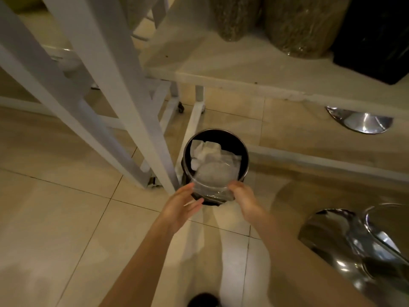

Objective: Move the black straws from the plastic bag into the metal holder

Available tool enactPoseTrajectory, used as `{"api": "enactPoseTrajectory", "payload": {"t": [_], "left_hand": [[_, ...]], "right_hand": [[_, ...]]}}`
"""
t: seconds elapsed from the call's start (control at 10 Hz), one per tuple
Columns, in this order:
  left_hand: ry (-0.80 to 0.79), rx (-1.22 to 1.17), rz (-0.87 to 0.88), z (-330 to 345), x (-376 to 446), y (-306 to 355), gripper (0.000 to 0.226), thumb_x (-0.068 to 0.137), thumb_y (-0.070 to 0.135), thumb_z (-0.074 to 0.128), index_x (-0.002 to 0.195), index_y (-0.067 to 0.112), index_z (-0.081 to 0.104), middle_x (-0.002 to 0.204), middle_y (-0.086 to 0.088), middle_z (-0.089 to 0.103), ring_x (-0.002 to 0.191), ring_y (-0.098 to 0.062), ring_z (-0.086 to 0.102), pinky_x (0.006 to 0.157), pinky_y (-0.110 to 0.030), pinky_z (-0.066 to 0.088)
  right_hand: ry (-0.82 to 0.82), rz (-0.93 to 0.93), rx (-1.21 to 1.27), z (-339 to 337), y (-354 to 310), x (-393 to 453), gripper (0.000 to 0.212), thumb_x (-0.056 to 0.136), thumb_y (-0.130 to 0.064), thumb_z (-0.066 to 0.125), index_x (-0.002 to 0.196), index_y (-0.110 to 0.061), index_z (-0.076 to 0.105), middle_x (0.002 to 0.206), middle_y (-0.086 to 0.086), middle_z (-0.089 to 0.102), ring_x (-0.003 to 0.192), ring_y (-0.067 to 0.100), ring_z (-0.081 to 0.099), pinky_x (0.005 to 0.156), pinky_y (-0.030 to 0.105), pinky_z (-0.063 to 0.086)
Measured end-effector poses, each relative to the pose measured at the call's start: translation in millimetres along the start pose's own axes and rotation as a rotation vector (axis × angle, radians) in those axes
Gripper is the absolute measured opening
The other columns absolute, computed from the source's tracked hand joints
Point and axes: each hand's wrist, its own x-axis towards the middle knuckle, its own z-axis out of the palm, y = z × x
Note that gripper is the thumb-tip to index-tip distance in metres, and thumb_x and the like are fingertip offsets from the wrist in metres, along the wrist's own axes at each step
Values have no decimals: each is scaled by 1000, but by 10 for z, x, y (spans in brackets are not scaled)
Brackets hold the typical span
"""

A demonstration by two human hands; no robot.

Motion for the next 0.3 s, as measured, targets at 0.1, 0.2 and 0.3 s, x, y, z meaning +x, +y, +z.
{"api": "enactPoseTrajectory", "payload": {"t": [0.1, 0.2, 0.3], "left_hand": [[8, 164, 10, 137, -344, 172, 19, 90, 21, 48, 107, 22, 56, 125, -4, 45, 118, -30, 50, 93, -37, 42], [-36, 326, 30, 324, -761, 433, 26, 88, 24, 51, 114, 21, 52, 131, -6, 48, 123, -26, 45, 97, -38, 37], [-85, 465, 103, 615, -1259, 776, 29, 84, 24, 57, 112, 19, 55, 120, -9, 58, 109, -21, 56, 86, -33, 43]], "right_hand": [[-56, -8, -154, -77, -162, -291, 46, 91, -17, 52, 135, -13, 40, 136, 10, 44, 121, 26, 43, 92, 30, 33], [-95, -98, -179, -128, -456, -708, 54, 88, -13, 55, 138, -15, 36, 134, 8, 48, 121, 25, 46, 98, 33, 37], [-20, -271, -163, -201, -844, -1245, 44, 88, -2, 50, 130, -8, 42, 118, 6, 54, 112, 22, 51, 90, 30, 40]]}}
